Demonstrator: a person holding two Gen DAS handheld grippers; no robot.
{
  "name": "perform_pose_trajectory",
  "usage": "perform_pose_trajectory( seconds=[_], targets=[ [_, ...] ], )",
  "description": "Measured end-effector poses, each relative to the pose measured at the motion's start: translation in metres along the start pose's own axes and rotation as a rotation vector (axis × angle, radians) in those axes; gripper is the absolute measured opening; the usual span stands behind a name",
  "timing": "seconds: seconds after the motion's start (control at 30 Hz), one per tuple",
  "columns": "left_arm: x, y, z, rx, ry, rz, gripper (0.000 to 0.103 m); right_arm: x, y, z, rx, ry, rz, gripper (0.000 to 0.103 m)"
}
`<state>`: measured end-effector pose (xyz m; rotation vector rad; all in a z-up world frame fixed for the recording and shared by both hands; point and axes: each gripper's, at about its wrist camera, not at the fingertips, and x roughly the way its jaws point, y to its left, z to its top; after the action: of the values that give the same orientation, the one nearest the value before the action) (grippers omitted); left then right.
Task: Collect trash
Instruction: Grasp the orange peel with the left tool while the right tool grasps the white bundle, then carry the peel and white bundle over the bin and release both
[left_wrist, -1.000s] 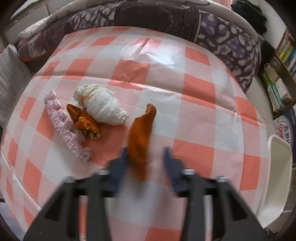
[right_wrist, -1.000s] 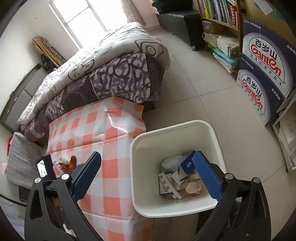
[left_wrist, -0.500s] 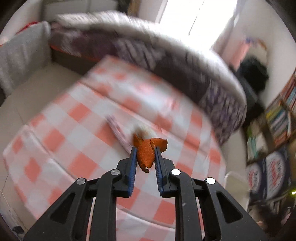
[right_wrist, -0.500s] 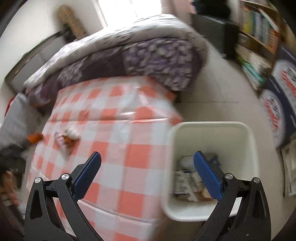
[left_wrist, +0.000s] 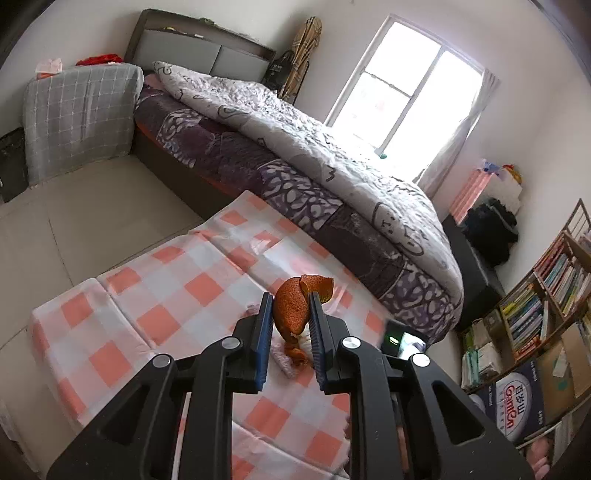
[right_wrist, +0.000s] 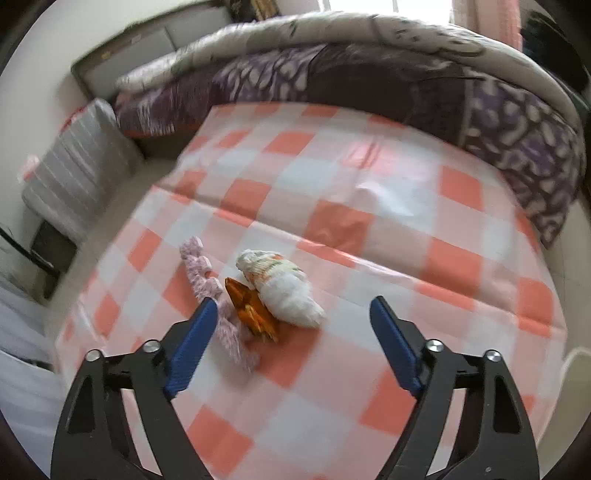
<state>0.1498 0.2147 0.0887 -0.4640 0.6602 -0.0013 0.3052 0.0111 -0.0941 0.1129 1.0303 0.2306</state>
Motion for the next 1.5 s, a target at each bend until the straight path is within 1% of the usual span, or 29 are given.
perform_pose_trajectory(
  seconds=[0.03, 0.2, 0.3, 0.33, 0.37, 0.4, 0.43, 0.47, 0.57, 0.8, 0.97, 1.07, 1.2, 1.3, 1.43, 1.47, 1.5],
  targets=[
    [0.001, 0.003, 0.000, 0.003, 0.004, 0.007, 0.019, 0.007, 0.003, 0.001, -0.005, 0.008, -0.008, 0.071],
    [0.006, 0.017, -0.003, -0.001, 0.028, 0.043, 0.019, 0.040, 0.003, 0.009, 0.008, 0.049, -0.030, 0.060],
    [0.009, 0.026, -0.002, -0.016, 0.033, 0.050, 0.019, 0.053, 0.001, 0.007, 0.017, 0.081, -0.009, 0.059],
    [0.009, 0.027, -0.002, -0.021, 0.036, 0.053, 0.019, 0.055, 0.003, 0.005, 0.000, 0.076, -0.018, 0.059],
    [0.010, 0.027, -0.003, -0.024, 0.041, 0.051, 0.019, 0.055, 0.006, 0.004, -0.020, 0.072, -0.030, 0.057],
    [0.010, 0.028, -0.004, -0.026, 0.044, 0.049, 0.019, 0.053, 0.009, 0.003, -0.041, 0.072, -0.046, 0.035],
    [0.010, 0.028, -0.004, -0.027, 0.046, 0.048, 0.019, 0.051, 0.009, 0.002, -0.035, 0.076, -0.030, 0.032],
    [0.009, 0.028, -0.003, -0.028, 0.046, 0.045, 0.019, 0.048, 0.008, 0.002, -0.025, 0.077, -0.022, 0.031],
    [0.006, 0.028, -0.001, -0.041, 0.036, 0.031, 0.019, 0.027, 0.006, 0.000, -0.016, 0.024, -0.025, 0.031],
    [0.001, 0.016, -0.001, -0.044, 0.013, 0.008, 0.019, -0.054, -0.005, 0.006, 0.015, -0.116, -0.020, 0.031],
    [0.001, 0.006, -0.006, -0.026, 0.020, -0.007, 0.019, -0.094, -0.014, -0.001, 0.042, -0.155, -0.019, 0.032],
    [0.001, -0.001, -0.009, -0.004, 0.026, -0.017, 0.019, -0.123, -0.023, -0.016, 0.067, -0.182, -0.013, 0.032],
    [0.003, -0.010, -0.015, 0.021, 0.037, -0.023, 0.019, -0.148, -0.037, -0.038, 0.096, -0.201, -0.007, 0.032],
    [0.007, -0.017, -0.020, 0.034, 0.049, -0.025, 0.019, -0.161, -0.047, -0.058, 0.111, -0.213, -0.005, 0.032],
    [0.014, -0.028, -0.029, 0.058, 0.070, -0.024, 0.019, -0.173, -0.068, -0.080, 0.167, -0.229, 0.026, 0.032],
    [0.017, -0.031, -0.032, 0.066, 0.078, -0.023, 0.019, -0.174, -0.072, -0.084, 0.164, -0.234, 0.018, 0.032],
    [0.020, -0.035, -0.035, 0.076, 0.085, -0.020, 0.019, -0.176, -0.079, -0.089, 0.151, -0.243, -0.008, 0.032]
  ],
)
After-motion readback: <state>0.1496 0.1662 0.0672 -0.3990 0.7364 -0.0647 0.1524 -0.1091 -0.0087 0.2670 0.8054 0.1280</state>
